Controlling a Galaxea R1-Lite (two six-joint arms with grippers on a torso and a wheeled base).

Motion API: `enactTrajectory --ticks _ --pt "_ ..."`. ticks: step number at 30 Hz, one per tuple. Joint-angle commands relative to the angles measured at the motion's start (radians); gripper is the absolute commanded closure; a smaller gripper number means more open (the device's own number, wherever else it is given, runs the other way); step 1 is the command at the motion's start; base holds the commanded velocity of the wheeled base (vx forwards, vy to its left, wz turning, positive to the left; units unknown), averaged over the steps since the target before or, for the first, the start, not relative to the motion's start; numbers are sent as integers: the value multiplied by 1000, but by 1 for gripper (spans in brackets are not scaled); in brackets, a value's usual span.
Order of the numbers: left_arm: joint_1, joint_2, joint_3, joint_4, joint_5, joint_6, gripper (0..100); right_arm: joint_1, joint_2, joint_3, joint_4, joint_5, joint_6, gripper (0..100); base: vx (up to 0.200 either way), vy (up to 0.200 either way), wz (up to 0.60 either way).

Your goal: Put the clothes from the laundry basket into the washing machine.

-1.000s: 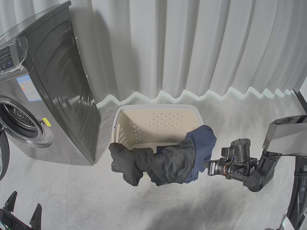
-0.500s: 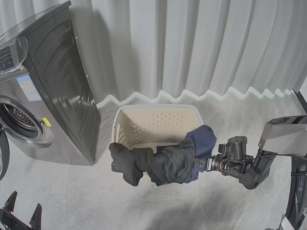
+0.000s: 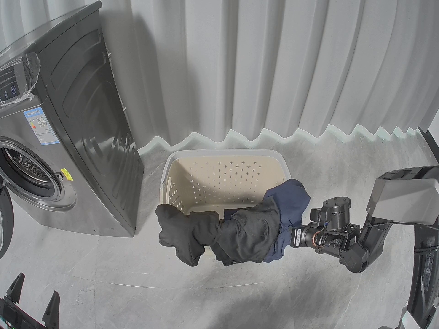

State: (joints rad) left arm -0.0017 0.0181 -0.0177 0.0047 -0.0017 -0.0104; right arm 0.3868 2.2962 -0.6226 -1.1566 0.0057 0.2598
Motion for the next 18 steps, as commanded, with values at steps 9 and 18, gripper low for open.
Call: enactTrajectory --ticks 9,18 --pt "0 -18 16 0 0 0 0 9 -96 101 -71 0 1 100 0 0 0" --pt "0 -18 16 0 0 0 0 26 -219 167 -80 -1 1 100 0 0 0"
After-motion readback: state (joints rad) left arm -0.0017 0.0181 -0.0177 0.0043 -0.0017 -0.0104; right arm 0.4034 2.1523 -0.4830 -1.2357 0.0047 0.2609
